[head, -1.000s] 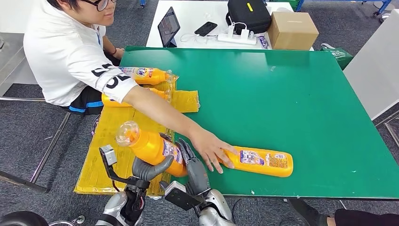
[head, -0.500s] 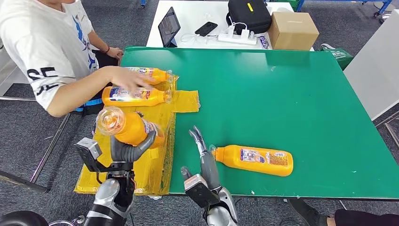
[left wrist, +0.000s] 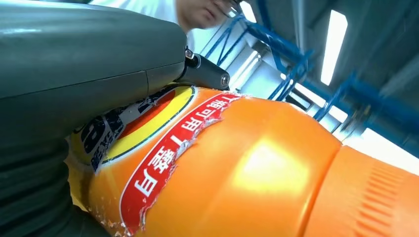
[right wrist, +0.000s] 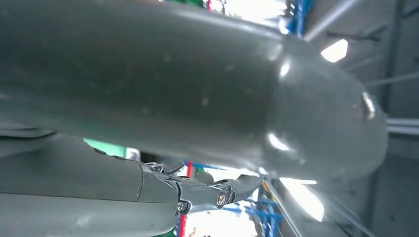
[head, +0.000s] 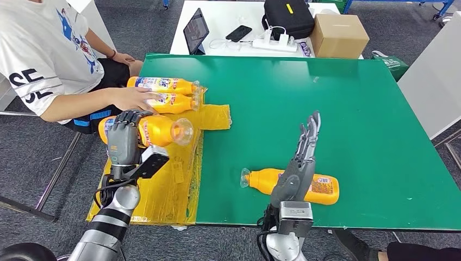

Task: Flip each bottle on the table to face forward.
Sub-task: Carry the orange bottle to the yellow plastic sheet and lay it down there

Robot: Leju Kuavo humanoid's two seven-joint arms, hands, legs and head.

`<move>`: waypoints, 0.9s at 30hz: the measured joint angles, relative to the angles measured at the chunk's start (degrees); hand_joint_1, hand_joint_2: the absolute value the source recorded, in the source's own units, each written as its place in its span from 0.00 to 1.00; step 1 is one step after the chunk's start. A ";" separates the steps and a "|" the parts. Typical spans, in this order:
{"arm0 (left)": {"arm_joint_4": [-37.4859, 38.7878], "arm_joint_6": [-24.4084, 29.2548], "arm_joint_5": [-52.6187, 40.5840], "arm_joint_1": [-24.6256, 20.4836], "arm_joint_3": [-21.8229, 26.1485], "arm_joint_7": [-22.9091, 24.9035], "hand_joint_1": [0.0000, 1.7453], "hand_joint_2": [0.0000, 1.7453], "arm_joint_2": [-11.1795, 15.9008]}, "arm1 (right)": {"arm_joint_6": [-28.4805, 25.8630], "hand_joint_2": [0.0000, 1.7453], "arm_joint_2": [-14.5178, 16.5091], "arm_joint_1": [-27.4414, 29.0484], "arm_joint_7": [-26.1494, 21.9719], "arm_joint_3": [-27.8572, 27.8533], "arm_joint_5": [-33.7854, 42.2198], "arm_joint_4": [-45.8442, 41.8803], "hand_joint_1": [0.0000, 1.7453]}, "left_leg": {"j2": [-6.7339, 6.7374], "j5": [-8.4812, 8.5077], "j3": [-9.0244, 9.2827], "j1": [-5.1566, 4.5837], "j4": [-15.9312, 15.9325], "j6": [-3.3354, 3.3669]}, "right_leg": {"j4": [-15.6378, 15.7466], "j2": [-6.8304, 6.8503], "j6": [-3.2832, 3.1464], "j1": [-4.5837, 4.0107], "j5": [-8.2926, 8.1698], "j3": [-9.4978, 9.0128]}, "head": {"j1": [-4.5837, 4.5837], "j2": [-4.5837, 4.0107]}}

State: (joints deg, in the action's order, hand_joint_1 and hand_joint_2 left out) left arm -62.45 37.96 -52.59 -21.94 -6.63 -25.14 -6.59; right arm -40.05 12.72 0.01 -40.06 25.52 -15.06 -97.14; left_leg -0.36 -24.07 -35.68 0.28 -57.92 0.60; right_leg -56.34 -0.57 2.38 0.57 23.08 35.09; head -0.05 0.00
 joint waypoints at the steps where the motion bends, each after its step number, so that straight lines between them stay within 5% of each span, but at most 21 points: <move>1: 2.47 0.27 -2.81 -1.03 -0.04 0.95 1.00 1.00 0.39 | -0.01 0.00 0.02 -0.01 0.00 -0.24 -0.19 -0.73 0.00 | 0.00 0.00 0.00 0.00 0.00 0.00 | -0.01 0.00 0.00 0.00 0.00 0.00 | -0.01 0.00; 11: 14.09 -0.29 -9.05 -5.61 -0.80 3.57 1.00 1.00 2.10 | -0.04 0.00 0.15 0.01 -0.01 -1.26 -1.27 -4.57 0.00 | 0.08 0.00 0.00 0.00 0.00 0.00 | -0.02 -0.04 0.01 0.00 -0.01 0.02 | -0.01 0.00; 27: 33.55 -18.99 -13.74 -14.23 -4.29 4.35 1.00 1.00 6.09 | -0.02 0.00 -0.95 -0.65 0.00 -2.17 2.94 -6.68 0.00 | 0.04 0.00 0.03 0.00 0.00 -0.01 | -0.03 -0.02 0.01 0.00 0.00 -0.07 | -0.01 0.00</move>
State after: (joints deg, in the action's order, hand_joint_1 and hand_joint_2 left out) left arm -28.90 18.97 -66.34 -36.18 -10.93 -20.79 -0.50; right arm -40.07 11.77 -0.64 -40.06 23.34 -12.12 -103.82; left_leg -0.32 -24.07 -35.65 0.28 -57.92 0.59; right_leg -56.37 -0.59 2.39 0.57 23.08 35.02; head -0.06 0.00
